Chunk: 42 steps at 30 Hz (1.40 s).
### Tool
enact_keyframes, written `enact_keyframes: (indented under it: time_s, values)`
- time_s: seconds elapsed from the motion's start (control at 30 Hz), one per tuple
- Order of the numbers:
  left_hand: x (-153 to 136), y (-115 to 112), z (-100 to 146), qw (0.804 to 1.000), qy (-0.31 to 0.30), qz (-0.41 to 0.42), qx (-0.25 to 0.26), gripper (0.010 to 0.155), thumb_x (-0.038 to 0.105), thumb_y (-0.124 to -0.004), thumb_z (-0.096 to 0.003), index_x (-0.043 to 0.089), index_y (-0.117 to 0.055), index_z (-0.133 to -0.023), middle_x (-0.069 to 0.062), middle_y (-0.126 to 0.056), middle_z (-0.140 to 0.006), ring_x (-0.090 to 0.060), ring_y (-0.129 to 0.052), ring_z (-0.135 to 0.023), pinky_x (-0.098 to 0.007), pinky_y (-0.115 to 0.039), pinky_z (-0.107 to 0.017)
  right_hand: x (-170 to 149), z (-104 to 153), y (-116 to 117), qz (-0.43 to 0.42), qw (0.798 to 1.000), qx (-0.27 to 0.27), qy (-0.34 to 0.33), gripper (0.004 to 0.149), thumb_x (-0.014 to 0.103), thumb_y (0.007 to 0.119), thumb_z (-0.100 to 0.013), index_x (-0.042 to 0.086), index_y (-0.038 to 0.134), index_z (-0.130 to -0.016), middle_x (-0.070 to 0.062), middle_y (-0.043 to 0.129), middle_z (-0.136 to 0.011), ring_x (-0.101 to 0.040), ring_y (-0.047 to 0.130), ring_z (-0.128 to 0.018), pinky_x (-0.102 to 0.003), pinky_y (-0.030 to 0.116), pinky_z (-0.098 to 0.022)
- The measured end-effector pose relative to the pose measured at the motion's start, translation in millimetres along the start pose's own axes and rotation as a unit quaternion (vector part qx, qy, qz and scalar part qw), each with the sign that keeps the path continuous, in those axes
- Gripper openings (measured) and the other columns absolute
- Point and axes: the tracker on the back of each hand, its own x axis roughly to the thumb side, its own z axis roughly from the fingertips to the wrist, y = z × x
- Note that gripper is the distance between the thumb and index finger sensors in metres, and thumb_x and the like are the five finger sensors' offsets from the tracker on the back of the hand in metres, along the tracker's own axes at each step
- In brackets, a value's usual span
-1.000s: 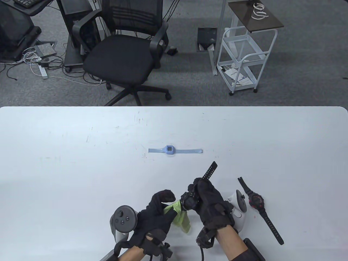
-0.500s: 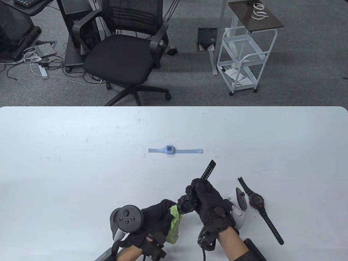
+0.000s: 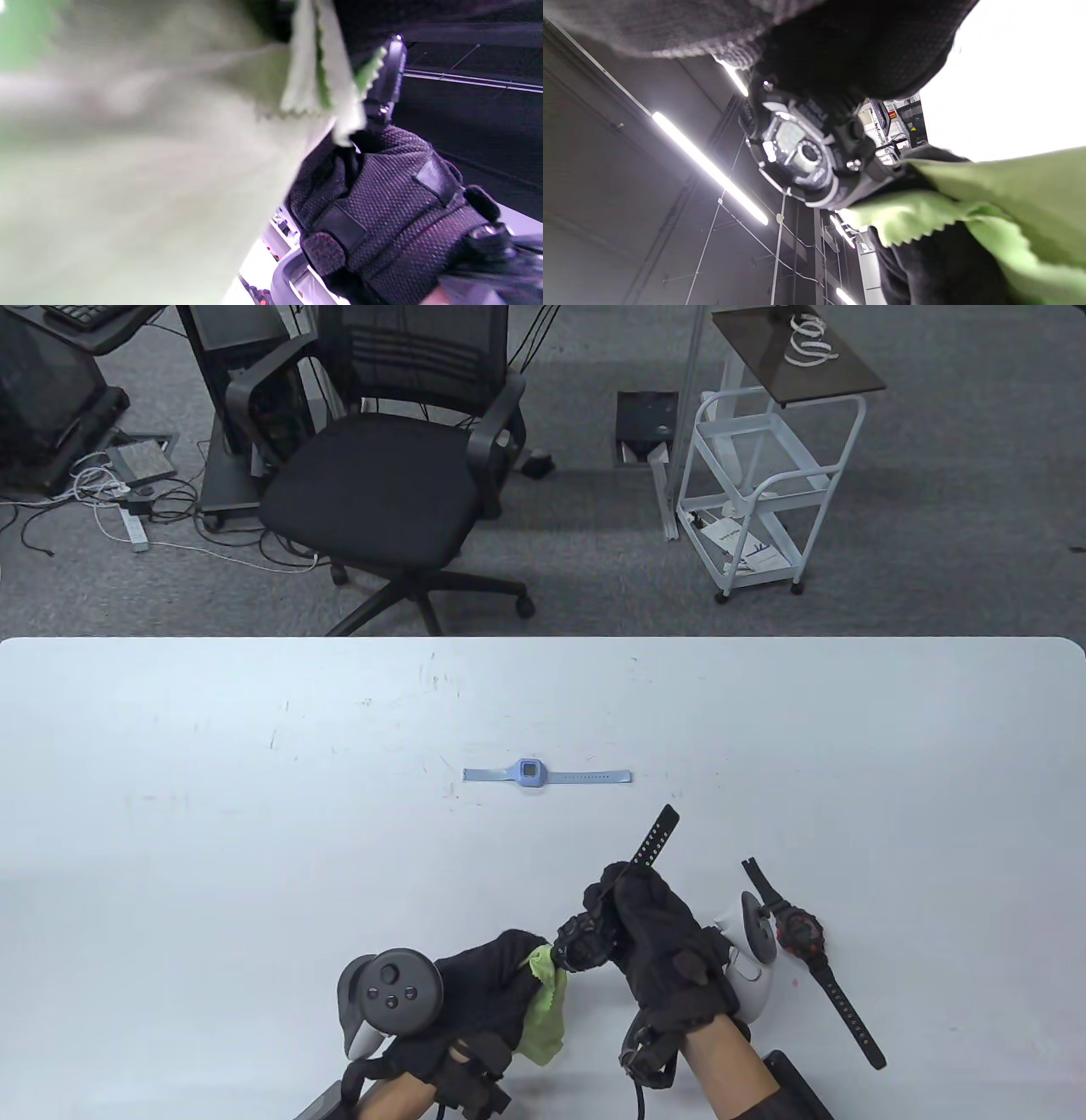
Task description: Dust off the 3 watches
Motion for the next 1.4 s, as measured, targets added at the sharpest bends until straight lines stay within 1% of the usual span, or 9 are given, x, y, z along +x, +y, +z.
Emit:
enact_keyframes:
  time_s: [0.1, 0.33, 0.57, 0.67, 0.8, 1.03, 1.23, 1.33, 1.4]
  values:
    - [-1.8, 2.9, 0.9, 1.000, -0.008, -0.003, 0.010, 0.043, 0.045, -0.082, -0.0479, 0.010, -0.096, -0.068, -0.006, -0.104, -0.049, -0.021, -0.107, -0.027, -0.053, -0.092, -0.035, 1.3, 0.0, -0.2, 0.007, 1.000, 0.002, -0.002, 0.045, 0.047, 0.067, -0.067, 0.021, 0.060, -0.104, 0.003, 0.082, -0.095, -0.013, 0.097, -0.078, -0.042, 0.082, -0.059]
    - [0.4, -0.8, -1.3, 1.000, -0.006, 0.004, -0.027, 0.045, 0.032, -0.080, -0.0480, 0.008, -0.086, -0.086, -0.014, -0.099, -0.065, -0.024, -0.107, -0.039, -0.055, -0.090, -0.041, 2.2, 0.7, -2.1, 0.006, 1.000, -0.003, -0.002, 0.045, 0.047, 0.067, -0.067, 0.021, 0.060, -0.104, 0.003, 0.081, -0.095, -0.014, 0.097, -0.079, -0.042, 0.082, -0.060]
    - [-1.2, 6.4, 1.5, 1.000, -0.011, -0.016, 0.011, 0.041, 0.044, -0.084, -0.0477, 0.010, -0.096, -0.068, -0.006, -0.104, -0.050, -0.022, -0.108, -0.028, -0.054, -0.092, -0.036, 2.9, 1.2, -1.6, 0.002, 1.000, -0.002, -0.006, 0.045, 0.047, 0.067, -0.067, 0.021, 0.060, -0.104, 0.003, 0.081, -0.096, -0.014, 0.097, -0.079, -0.042, 0.082, -0.059]
    - [-1.3, 7.0, 1.9, 1.000, -0.010, -0.015, 0.013, 0.042, 0.043, -0.084, -0.0479, 0.010, -0.095, -0.071, -0.007, -0.103, -0.053, -0.023, -0.108, -0.030, -0.054, -0.091, -0.037, 2.8, 1.5, -1.8, -0.002, 1.000, -0.005, -0.008, 0.045, 0.047, 0.067, -0.067, 0.021, 0.060, -0.104, 0.003, 0.081, -0.095, -0.014, 0.097, -0.079, -0.042, 0.082, -0.059]
    - [-1.1, 1.9, -0.7, 1.000, 0.006, -0.006, -0.022, 0.045, 0.034, -0.080, -0.0486, 0.006, -0.086, -0.084, -0.012, -0.099, -0.065, -0.023, -0.108, -0.040, -0.054, -0.090, -0.041, 5.1, 3.1, -3.8, 0.009, 1.000, -0.019, -0.014, 0.045, 0.047, 0.068, -0.067, 0.021, 0.061, -0.104, 0.003, 0.082, -0.095, -0.014, 0.097, -0.079, -0.042, 0.082, -0.060]
    - [-0.7, 5.9, 0.4, 0.999, 0.018, -0.031, 0.006, 0.043, 0.039, -0.084, -0.0470, 0.005, -0.094, -0.073, -0.009, -0.106, -0.050, -0.020, -0.113, -0.027, -0.051, -0.095, -0.032, 5.9, 3.8, -4.4, 0.019, 1.000, -0.017, -0.016, 0.045, 0.047, 0.068, -0.067, 0.021, 0.061, -0.104, 0.003, 0.082, -0.096, -0.015, 0.097, -0.079, -0.043, 0.082, -0.060]
    - [2.2, 7.7, 0.2, 0.996, 0.020, -0.086, 0.010, 0.047, 0.048, -0.081, -0.0491, 0.006, -0.098, -0.061, -0.003, -0.107, -0.036, -0.017, -0.111, -0.014, -0.047, -0.096, -0.025, 4.6, 4.1, -2.9, 0.030, 0.999, -0.015, -0.015, 0.045, 0.047, 0.068, -0.067, 0.022, 0.062, -0.104, 0.003, 0.082, -0.096, -0.015, 0.097, -0.080, -0.043, 0.082, -0.060]
    - [3.8, 7.7, 0.7, 0.995, 0.018, -0.099, 0.009, 0.047, 0.050, -0.080, -0.0497, 0.009, -0.097, -0.063, -0.002, -0.105, -0.038, -0.017, -0.110, -0.016, -0.048, -0.094, -0.028, 4.8, 4.4, -3.0, 0.030, 0.999, -0.017, -0.015, 0.045, 0.047, 0.068, -0.067, 0.022, 0.061, -0.104, 0.003, 0.082, -0.096, -0.015, 0.097, -0.080, -0.043, 0.082, -0.060]
    - [3.3, 6.8, 0.1, 0.996, 0.019, -0.092, 0.006, 0.046, 0.046, -0.079, -0.0491, 0.008, -0.094, -0.069, -0.004, -0.104, -0.044, -0.018, -0.110, -0.022, -0.050, -0.094, -0.031, 5.5, 4.5, -2.9, 0.031, 0.999, -0.019, -0.017, 0.045, 0.047, 0.068, -0.067, 0.022, 0.061, -0.104, 0.003, 0.082, -0.096, -0.015, 0.097, -0.080, -0.043, 0.082, -0.060]
